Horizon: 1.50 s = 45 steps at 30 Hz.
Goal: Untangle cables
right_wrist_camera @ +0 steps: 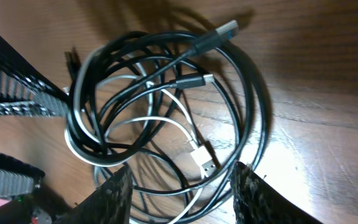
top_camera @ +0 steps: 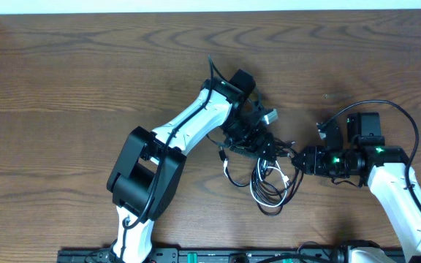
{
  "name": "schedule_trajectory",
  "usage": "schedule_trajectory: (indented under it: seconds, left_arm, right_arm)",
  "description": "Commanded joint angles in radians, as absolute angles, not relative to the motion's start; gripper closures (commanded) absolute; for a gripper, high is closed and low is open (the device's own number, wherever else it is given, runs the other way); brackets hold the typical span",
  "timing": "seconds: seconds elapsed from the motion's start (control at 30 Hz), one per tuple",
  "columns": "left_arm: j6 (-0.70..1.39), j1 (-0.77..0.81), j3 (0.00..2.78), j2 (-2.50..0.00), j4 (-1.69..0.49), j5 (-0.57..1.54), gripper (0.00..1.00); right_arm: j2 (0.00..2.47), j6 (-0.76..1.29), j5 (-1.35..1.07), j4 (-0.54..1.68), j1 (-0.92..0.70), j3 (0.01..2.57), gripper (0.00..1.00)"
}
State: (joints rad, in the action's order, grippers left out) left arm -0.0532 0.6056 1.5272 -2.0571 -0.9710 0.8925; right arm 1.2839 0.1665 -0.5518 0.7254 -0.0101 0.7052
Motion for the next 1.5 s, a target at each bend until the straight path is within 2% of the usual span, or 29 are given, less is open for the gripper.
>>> schedule_trajectory:
  seconds: [0.0, 0.3, 0.5, 0.53, 0.6, 0.63, 0.77, 1.07, 1.37, 1.43, 1.47]
  left_arm:
    - [-0.082, 0.612, 1.529, -2.057, -1.023, 0.861, 0.35]
    - [-0.081, 0.664, 1.502, -2.057, -1.099, 0.744, 0.4]
    - [-0.018, 0.696, 1.486, -2.057, -1.011, 0.696, 0.43]
    - [0.002, 0.696, 1.486, -2.057, -0.997, 0.68, 0.51]
    - [0.024, 0.696, 1.486, -2.057, -0.981, 0.657, 0.81]
    - [0.023, 0.696, 1.486, -2.057, -0.979, 0.657, 0.89]
    - [-0.039, 0.696, 1.486, -2.057, -0.962, 0.658, 0.92]
    - [-0.063, 0.696, 1.486, -2.057, -0.901, 0.658, 0.93]
    - [-0.063, 0.696, 1.486, -2.057, -0.891, 0.662, 0.92]
    - [-0.061, 0.696, 1.486, -2.057, -0.889, 0.662, 0.92]
    - [-0.058, 0.696, 1.486, -2.057, -0.887, 0.662, 0.86]
  right_arm:
    - [1.279, 0.141, -0.613, 0.726, -0.001, 0.716, 0.52]
    - [1.279, 0.217, -0.613, 0.691, -0.001, 0.716, 0.52]
    - [1.279, 0.232, -0.614, 0.672, -0.001, 0.716, 0.52]
    - [1.279, 0.232, -0.614, 0.671, -0.001, 0.716, 0.52]
    - [1.279, 0.232, -0.614, 0.672, -0.001, 0.716, 0.52]
    - [1.279, 0.232, -0.617, 0.672, -0.001, 0.716, 0.53]
    - [1.279, 0.241, -0.694, 0.642, -0.001, 0.716, 0.53]
    - [1.28, 0.482, -0.71, 0.616, -0.002, 0.687, 0.49]
    - [1.281, 0.538, -0.726, 0.416, -0.002, 0.595, 0.5]
    - [1.281, 0.538, -0.726, 0.383, -0.002, 0.58, 0.51]
    - [1.282, 0.538, -0.726, 0.373, -0.003, 0.575, 0.51]
